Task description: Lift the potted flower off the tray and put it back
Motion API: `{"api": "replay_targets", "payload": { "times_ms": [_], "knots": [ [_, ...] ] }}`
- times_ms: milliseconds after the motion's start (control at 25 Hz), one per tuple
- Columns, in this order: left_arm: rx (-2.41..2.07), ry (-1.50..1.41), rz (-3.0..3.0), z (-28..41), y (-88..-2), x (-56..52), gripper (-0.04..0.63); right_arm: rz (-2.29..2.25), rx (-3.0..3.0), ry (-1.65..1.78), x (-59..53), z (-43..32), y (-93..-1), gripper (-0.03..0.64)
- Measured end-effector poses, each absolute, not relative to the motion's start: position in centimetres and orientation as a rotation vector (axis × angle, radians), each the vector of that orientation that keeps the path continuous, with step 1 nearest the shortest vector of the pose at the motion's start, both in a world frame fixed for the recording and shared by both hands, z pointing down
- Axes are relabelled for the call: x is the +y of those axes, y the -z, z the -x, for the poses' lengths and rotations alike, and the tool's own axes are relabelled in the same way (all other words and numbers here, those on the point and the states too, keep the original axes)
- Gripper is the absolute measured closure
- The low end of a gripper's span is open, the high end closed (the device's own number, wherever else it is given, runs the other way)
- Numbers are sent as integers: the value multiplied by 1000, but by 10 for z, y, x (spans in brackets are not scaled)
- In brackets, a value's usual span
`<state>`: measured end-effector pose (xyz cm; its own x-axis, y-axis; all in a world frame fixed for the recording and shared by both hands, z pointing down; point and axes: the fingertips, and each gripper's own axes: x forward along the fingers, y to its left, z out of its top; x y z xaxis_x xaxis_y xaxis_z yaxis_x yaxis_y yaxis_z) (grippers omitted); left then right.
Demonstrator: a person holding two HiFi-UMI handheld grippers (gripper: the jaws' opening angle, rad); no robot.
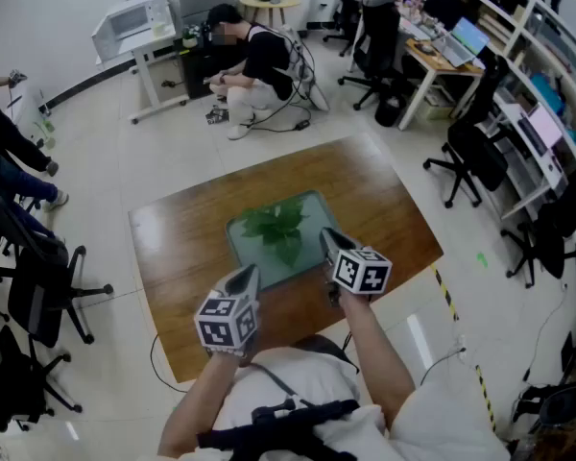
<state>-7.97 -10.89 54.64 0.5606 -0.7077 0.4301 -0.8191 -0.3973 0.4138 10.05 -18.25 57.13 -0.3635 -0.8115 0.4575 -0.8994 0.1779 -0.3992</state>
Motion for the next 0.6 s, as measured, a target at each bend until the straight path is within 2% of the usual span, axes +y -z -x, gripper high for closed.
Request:
{"api": "replay_targets", "payload": {
  "times_ms": [160, 400, 600],
  "knots": [
    [-1229, -232, -2211, 73, -540, -120, 600, -1610, -2292, -947, -208, -100, -577, 549],
    [-1247, -224, -2220, 61, -530, -127, 600, -1449, -2266, -1080, -239, -90, -621, 483],
    [-1291, -237, -2188, 65, -536, -128, 600, -1343, -2240, -1205, -255, -75, -658, 482]
  ]
}}
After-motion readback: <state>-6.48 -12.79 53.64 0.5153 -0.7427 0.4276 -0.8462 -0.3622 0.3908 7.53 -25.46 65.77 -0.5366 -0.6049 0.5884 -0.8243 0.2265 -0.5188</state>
